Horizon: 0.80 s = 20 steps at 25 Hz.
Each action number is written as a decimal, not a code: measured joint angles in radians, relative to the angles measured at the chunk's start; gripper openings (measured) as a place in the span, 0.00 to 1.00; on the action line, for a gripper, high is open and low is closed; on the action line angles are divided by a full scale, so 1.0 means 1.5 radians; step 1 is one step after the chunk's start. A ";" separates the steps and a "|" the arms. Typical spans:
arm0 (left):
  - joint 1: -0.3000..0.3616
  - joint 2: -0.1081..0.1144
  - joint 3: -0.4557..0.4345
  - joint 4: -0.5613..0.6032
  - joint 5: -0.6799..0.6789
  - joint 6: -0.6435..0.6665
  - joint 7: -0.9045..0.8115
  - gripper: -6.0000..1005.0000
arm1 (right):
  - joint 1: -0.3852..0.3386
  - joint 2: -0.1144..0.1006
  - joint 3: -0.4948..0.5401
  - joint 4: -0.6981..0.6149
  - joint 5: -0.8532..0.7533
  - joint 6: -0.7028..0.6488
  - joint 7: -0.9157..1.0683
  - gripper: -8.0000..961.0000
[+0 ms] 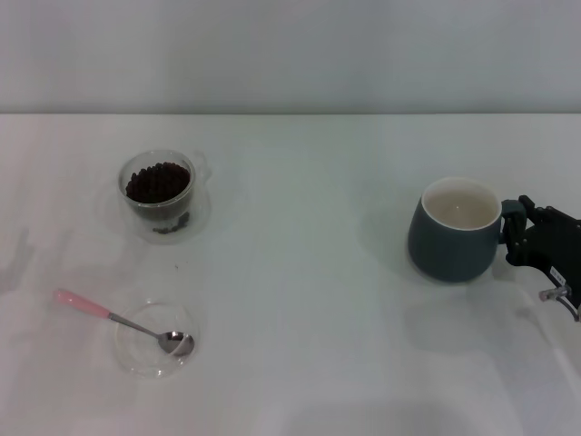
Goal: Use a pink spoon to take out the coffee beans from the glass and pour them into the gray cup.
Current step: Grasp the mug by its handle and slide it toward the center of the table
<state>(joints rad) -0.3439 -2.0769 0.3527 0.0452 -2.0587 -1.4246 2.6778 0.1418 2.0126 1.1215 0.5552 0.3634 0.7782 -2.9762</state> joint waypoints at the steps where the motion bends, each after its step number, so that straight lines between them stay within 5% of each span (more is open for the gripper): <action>1: 0.000 0.000 0.000 0.000 0.000 0.000 0.000 0.86 | 0.000 0.000 -0.001 0.000 0.000 0.000 0.001 0.19; 20: 0.004 0.000 0.000 0.001 -0.015 -0.002 0.002 0.86 | 0.014 0.001 -0.113 -0.022 -0.018 0.073 0.009 0.18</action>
<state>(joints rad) -0.3384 -2.0769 0.3527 0.0461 -2.0808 -1.4280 2.6812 0.1622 2.0134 0.9526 0.5218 0.3369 0.8871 -2.9622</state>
